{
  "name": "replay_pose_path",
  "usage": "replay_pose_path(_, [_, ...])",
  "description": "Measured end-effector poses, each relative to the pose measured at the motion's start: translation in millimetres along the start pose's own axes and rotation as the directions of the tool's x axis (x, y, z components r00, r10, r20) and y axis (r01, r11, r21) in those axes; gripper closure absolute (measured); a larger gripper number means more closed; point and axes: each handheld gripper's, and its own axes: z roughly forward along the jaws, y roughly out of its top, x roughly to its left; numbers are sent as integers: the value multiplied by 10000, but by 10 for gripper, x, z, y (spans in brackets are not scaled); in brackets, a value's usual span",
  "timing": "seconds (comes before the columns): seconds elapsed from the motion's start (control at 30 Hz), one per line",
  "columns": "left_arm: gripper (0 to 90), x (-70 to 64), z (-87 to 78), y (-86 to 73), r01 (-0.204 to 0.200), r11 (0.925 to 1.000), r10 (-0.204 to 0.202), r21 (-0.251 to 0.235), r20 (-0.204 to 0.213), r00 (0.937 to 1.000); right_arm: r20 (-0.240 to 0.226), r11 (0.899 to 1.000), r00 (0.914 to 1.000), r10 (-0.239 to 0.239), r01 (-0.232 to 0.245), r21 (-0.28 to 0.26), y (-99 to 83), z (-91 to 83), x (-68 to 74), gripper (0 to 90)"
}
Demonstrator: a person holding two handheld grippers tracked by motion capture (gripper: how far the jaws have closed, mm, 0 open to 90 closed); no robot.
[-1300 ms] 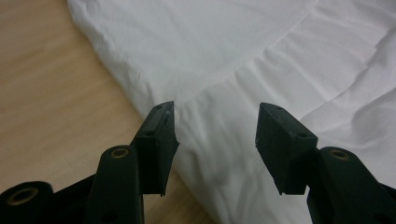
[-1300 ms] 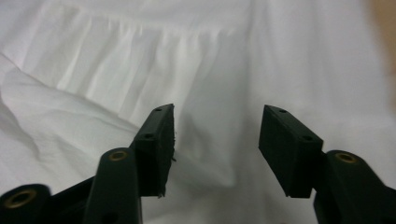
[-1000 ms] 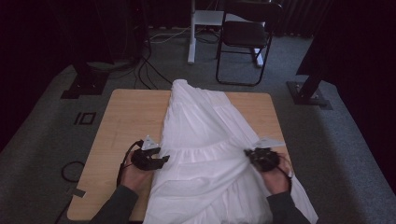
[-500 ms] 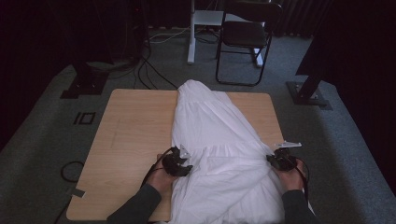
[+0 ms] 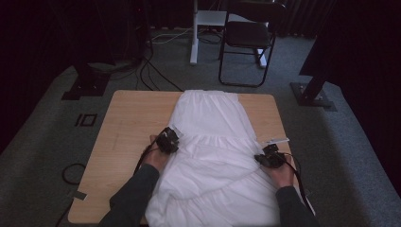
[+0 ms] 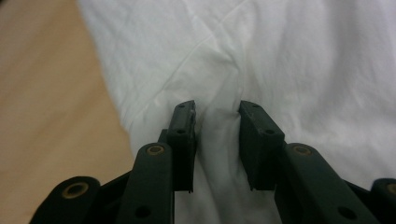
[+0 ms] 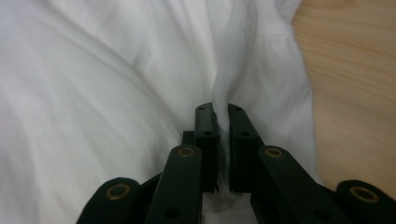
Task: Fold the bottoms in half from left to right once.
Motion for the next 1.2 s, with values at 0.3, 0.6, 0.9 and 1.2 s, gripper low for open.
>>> replay_pose_path(0.3, [657, 211, 120, 67, 931, 9957, -931, -11, 180, 9955, 198, 9891, 9995, 234, -203, -1461, 405, -160, -68, 879])
replay_pose_path(0.6, [540, 281, -455, -415, 1771, 9778, -1623, -1122, 1292, 9782, 2206, 9918, 9729, 689, -430, -1201, 433, -117, -89, 546])
replay_pose_path(0.9, [499, 203, -842, -1009, 2803, 9511, -2551, -1296, 1816, 9497, -1154, 9743, 9792, -1670, 1459, -1718, 950, 157, 701, 410])
replay_pose_path(1.2, [493, -88, -955, -1376, 3144, 9447, -2786, -938, 2766, 9197, -2634, 9568, 9199, -2904, 2755, -926, 1196, 668, 1084, 502])
